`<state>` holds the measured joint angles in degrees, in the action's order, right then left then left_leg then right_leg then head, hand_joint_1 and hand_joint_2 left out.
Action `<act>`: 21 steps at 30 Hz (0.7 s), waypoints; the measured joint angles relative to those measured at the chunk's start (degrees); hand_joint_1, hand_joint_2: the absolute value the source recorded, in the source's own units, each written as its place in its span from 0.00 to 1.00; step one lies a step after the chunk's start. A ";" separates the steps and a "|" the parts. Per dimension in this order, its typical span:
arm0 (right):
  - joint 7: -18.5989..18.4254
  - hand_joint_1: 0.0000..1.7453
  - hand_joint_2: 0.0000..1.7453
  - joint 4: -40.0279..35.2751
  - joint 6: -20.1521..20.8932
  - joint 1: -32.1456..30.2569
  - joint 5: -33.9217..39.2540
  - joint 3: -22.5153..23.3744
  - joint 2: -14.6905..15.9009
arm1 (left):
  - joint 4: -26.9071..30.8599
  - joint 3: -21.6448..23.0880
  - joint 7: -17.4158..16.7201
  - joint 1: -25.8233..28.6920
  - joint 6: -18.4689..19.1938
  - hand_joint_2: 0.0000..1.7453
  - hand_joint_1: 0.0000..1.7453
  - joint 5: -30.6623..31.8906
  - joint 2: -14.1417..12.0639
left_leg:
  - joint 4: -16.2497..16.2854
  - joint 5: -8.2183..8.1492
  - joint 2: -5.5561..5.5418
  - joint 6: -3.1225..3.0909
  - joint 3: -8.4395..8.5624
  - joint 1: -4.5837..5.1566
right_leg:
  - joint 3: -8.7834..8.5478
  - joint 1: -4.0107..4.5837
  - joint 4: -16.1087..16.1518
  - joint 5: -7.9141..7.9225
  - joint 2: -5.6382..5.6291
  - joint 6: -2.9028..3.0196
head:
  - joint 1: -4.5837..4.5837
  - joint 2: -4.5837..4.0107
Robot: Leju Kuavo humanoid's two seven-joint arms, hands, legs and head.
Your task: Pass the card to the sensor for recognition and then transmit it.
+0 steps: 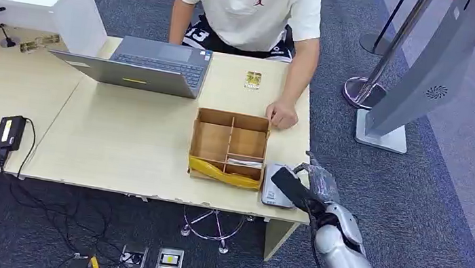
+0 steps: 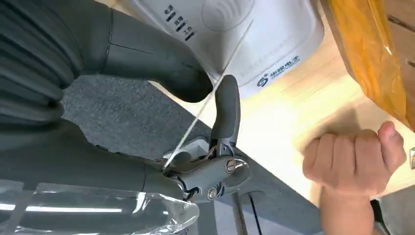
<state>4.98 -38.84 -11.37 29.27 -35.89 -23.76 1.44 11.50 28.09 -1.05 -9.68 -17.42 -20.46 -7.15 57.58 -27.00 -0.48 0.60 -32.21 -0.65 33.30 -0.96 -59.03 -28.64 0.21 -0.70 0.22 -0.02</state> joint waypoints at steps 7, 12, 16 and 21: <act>0.46 1.00 1.00 0.02 0.57 -0.31 0.00 -0.94 -0.15 | 0.00 0.00 -0.74 -0.06 0.22 1.00 0.00 0.04 0.11 | 0.00 0.00 0.00 0.00 0.02 0.00 | 0.00 0.00 0.00 0.00 -0.02 0.00 | 0.02 0.00; 0.55 1.00 1.00 0.09 0.37 -0.40 0.07 -1.55 -0.28 | 0.00 0.00 -0.74 -0.07 0.20 1.00 0.00 0.04 0.22 | 0.00 0.00 0.01 0.00 0.03 0.00 | 0.00 0.00 0.00 0.00 -0.02 0.00 | 0.02 0.00; 0.57 1.00 1.00 0.30 -0.52 -0.39 0.26 -2.27 -0.31 | 0.00 0.00 -0.74 -0.07 0.13 1.00 0.00 0.02 0.24 | 0.00 0.00 0.01 0.00 0.03 0.00 | -0.02 0.00 0.00 0.00 -0.02 0.00 | 0.00 0.00; 0.06 1.00 1.00 0.33 -3.61 -0.24 0.44 -2.34 -0.28 | 0.00 0.00 -0.74 -0.03 0.00 1.00 0.00 0.02 0.26 | 0.00 0.00 0.00 0.00 0.01 0.00 | -0.02 0.00 0.00 0.02 -0.02 0.01 | 0.00 0.00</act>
<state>5.05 -38.51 -14.98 29.03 -35.45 -26.10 1.16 11.50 28.09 -1.79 -9.71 -17.42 -20.44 -6.88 57.58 -27.00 -0.48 0.60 -32.20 -0.65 33.28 -0.97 -59.03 -28.62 0.20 -0.70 0.22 -0.02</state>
